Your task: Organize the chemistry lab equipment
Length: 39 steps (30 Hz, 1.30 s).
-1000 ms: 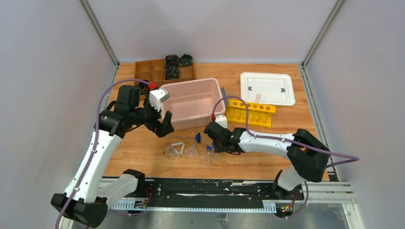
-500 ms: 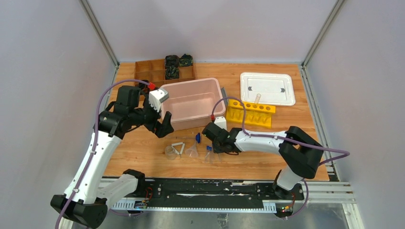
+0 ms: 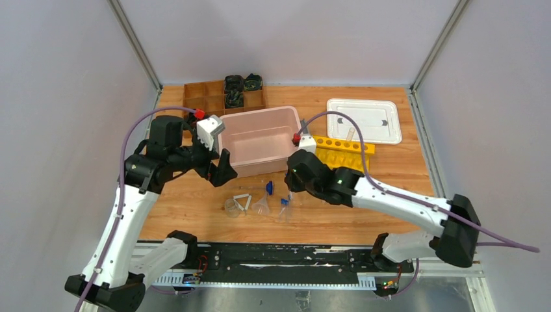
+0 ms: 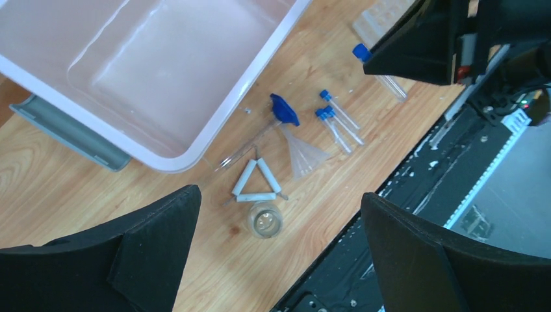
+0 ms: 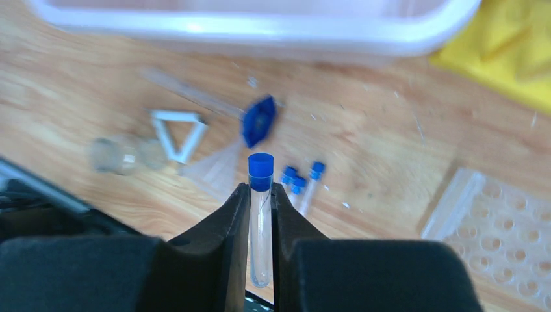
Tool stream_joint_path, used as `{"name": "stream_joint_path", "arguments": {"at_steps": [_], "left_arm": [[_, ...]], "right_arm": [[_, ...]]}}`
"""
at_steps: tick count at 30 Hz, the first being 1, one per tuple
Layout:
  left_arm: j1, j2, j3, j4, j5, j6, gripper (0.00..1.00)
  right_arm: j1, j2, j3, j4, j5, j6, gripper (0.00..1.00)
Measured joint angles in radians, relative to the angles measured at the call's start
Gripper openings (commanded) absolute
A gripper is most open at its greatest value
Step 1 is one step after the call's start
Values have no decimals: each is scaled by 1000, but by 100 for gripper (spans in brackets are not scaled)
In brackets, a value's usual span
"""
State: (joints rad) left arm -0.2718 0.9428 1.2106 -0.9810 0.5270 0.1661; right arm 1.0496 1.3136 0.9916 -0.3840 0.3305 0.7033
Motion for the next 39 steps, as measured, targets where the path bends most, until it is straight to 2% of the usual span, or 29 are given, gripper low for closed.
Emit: {"name": "stream_joint_path", "arguments": {"at_steps": [6,10,14,19,22,28,39], "left_arm": [[0,-56,10,-2,91,-43,98],[0,-51,58,-9,132,-64,94],[0,-27,118,-1,167,-95,88],[0,-20,117,2,195,-131,79],[0,-17,117,1,215,-150,65],[0,-12,117,1,230,-159,60],[0,67,119,-1,251,-190,39]], "right_arm": [[11,-152,72,148,-13,-94,0],[27,-102,188,266,-7,-108,0],[91,-24,237,414,20,-117,0],[156,65,299,497,51,-129,0],[174,75,312,533,65,-133,0],[179,77,328,584,68,-125,0],[180,98,362,616,68,-119,0]]}}
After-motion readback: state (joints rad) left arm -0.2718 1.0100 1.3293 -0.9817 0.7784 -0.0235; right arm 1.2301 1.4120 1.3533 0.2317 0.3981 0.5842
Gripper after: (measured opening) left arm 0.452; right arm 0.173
